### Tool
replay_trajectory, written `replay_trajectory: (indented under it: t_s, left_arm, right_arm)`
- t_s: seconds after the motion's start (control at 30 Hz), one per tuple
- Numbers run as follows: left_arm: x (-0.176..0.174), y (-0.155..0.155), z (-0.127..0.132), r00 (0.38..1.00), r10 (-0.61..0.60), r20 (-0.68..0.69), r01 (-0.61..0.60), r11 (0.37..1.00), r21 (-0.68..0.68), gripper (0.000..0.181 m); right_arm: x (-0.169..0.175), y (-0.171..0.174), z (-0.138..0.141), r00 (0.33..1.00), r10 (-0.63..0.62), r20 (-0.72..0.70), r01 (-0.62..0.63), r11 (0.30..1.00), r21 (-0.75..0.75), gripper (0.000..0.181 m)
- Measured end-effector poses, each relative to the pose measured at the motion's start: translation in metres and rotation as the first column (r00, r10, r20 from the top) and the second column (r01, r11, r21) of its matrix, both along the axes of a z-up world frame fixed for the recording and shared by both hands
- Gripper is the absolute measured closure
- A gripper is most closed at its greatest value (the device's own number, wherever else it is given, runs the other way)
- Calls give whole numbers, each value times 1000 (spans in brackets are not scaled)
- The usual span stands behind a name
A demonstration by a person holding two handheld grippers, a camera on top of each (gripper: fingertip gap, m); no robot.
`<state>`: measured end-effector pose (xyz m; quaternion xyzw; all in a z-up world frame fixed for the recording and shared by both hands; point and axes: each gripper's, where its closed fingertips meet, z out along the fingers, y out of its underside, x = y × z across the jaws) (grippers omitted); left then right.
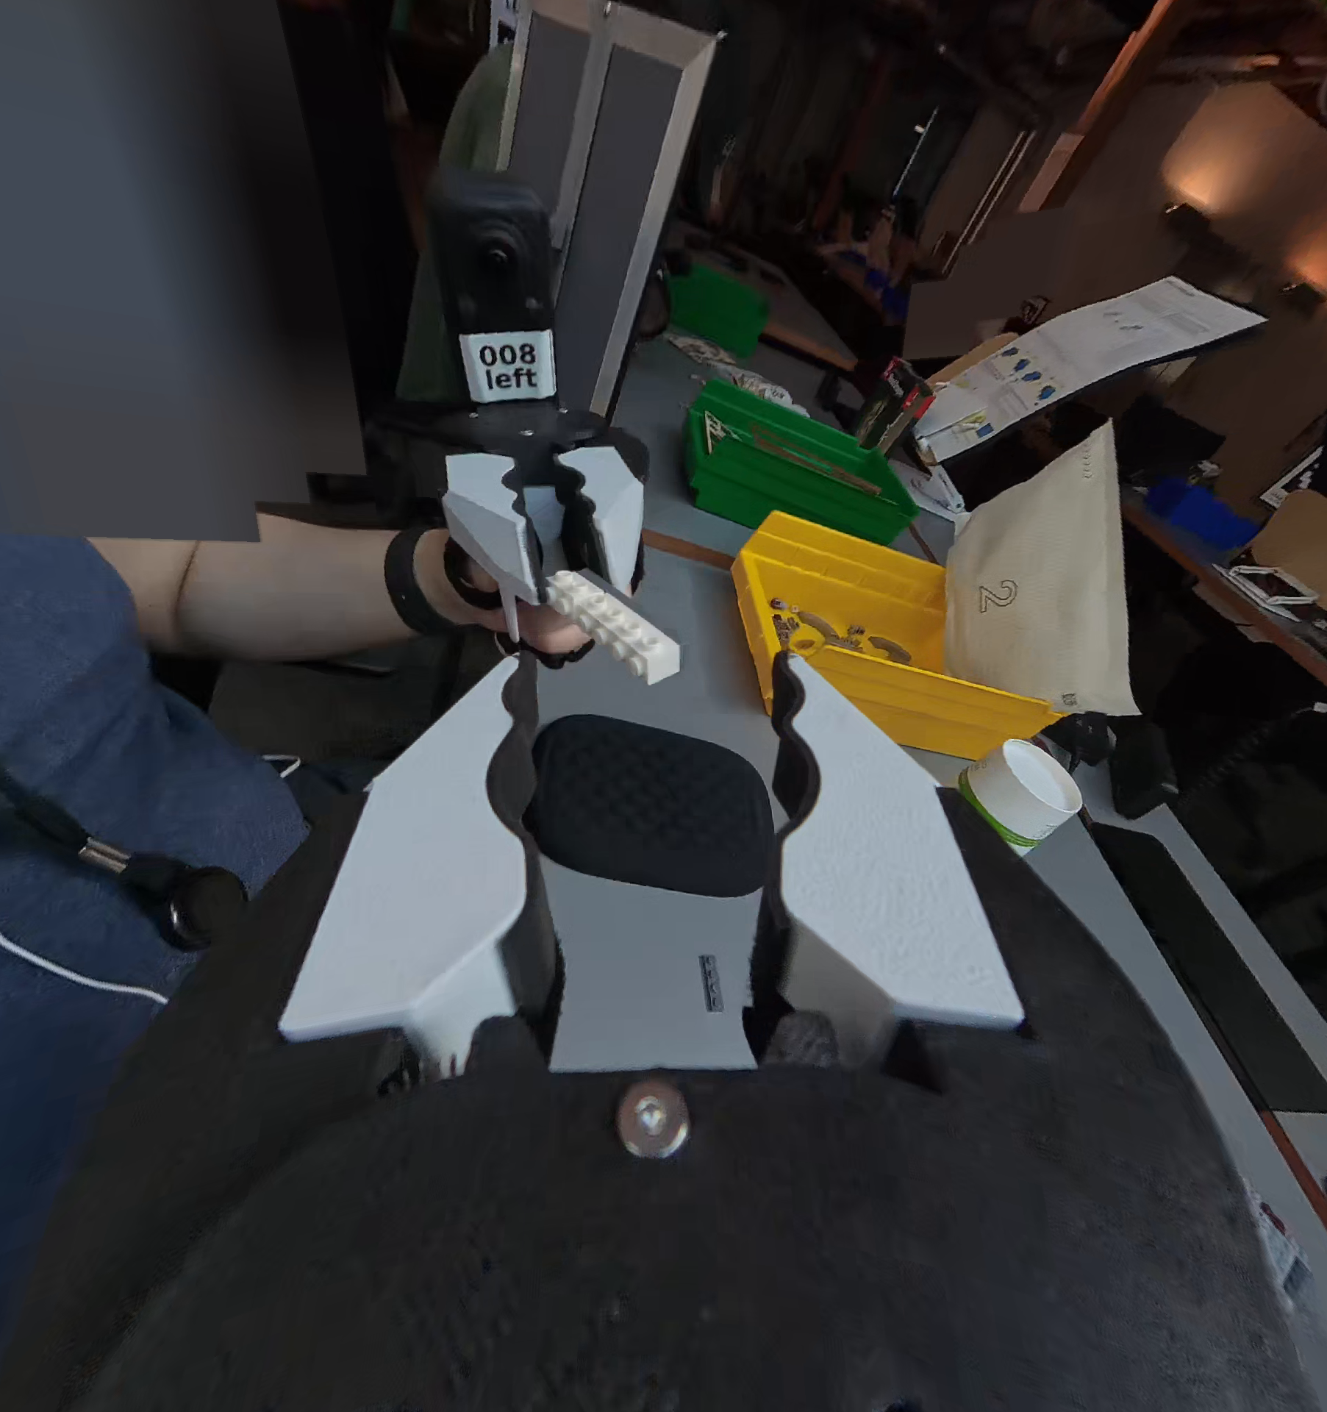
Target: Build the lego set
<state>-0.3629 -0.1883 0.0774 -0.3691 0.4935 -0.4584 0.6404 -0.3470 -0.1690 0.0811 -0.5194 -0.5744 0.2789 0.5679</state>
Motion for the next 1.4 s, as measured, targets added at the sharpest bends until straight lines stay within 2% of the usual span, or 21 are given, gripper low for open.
replay_trajectory:
  t_s: [0.07,0.13,0.23,0.33,0.5,0.7,1.2,1.4]
  left_arm:
    - [2,-8,-2,999,-3,-42,5,999,47,167]
    - [4,-15,-6,996,-7,-85,14,997,82,167]
    - [7,-21,-10,992,5,-130,11,992,122,167]
    - [11,-24,-14,986,16,-164,10,988,155,167]
    - [12,-29,-17,982,15,-188,19,984,178,167]
    - [14,-30,-20,976,29,-214,15,979,204,167]
    - [14,-34,-20,973,32,-228,17,977,212,168]
    - [13,-37,-9,985,35,-171,2,977,211,167]
  right_arm:
    - [-6,-14,-5,994,48,94,-53,998,44,133]
    - [-9,-21,-6,988,54,144,-66,994,83,134]
    - [-13,-30,-9,977,65,205,-80,995,65,135]
    - [-15,-35,-16,957,73,280,-94,994,60,146]
    - [-14,-37,-20,927,78,368,-99,994,38,158]
    - [-13,-39,-29,879,70,472,-104,993,46,163]
    - [-15,-40,-34,853,36,520,-116,986,121,166]
    - [-15,-44,-23,912,23,410,-115,973,201,167]
